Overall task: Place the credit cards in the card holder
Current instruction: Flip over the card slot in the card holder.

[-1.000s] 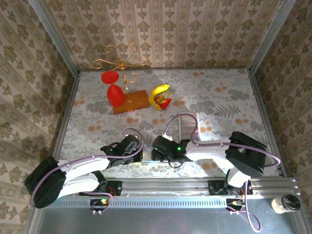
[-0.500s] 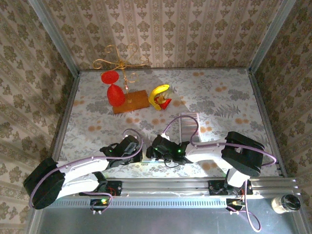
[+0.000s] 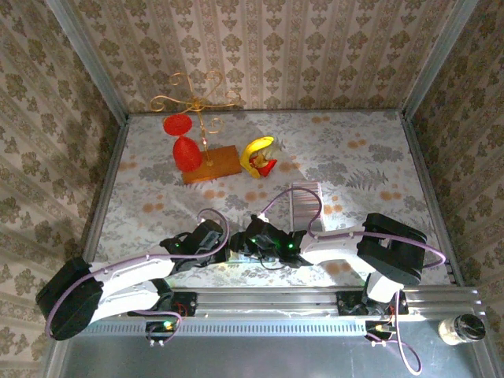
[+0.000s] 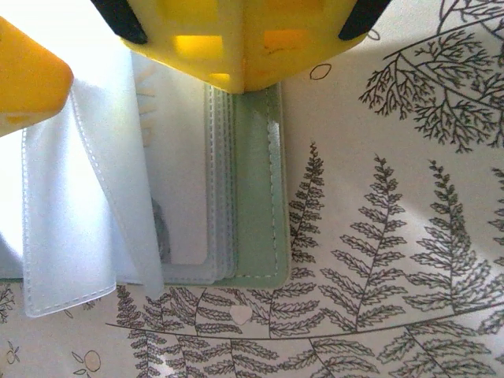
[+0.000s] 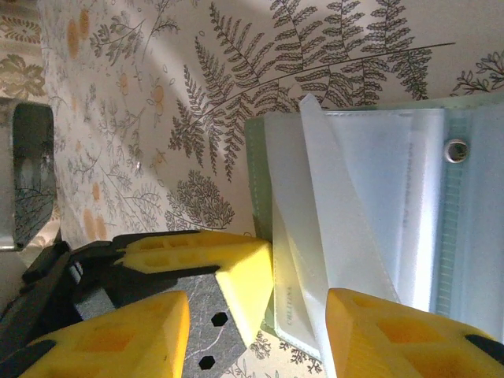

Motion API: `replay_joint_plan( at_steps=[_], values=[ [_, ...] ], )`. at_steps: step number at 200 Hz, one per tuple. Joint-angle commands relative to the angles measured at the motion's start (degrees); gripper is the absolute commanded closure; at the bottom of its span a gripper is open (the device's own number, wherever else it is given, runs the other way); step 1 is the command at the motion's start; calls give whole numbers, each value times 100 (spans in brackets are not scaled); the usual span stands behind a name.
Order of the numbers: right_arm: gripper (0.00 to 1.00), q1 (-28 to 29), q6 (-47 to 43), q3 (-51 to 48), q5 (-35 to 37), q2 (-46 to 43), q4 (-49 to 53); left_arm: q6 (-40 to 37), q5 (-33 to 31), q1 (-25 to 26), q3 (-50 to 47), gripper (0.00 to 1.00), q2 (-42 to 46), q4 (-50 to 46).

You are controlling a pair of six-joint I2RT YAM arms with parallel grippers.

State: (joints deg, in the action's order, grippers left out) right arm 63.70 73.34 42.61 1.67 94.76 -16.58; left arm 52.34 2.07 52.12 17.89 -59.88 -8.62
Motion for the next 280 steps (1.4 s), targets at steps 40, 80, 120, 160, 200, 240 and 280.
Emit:
replay_joint_plan(
  at_steps=[40, 80, 120, 160, 200, 240, 280],
  values=[
    [51, 37, 119, -77, 81, 71, -117, 84, -116, 54, -224, 98, 638, -412],
    [50, 46, 162, -104, 35, 88, -351, 110, -221, 57, -277, 96, 978, -624],
    [50, 45, 303, -187, 16, 83, -584, 137, -494, 62, -349, 96, 1446, -888],
    [53, 45, 374, -227, 43, 45, -551, 180, -701, 53, -374, 95, 1945, -1221],
    [54, 46, 435, -142, -29, 5, -434, 242, -786, 45, -365, 95, 2163, -1428],
    [54, 46, 409, 43, -80, -62, -78, 289, -842, 51, -356, 95, 2247, -1476],
    [57, 46, 489, -50, -96, -94, -430, 295, -830, 43, -330, 96, 2252, -1493]
  ],
)
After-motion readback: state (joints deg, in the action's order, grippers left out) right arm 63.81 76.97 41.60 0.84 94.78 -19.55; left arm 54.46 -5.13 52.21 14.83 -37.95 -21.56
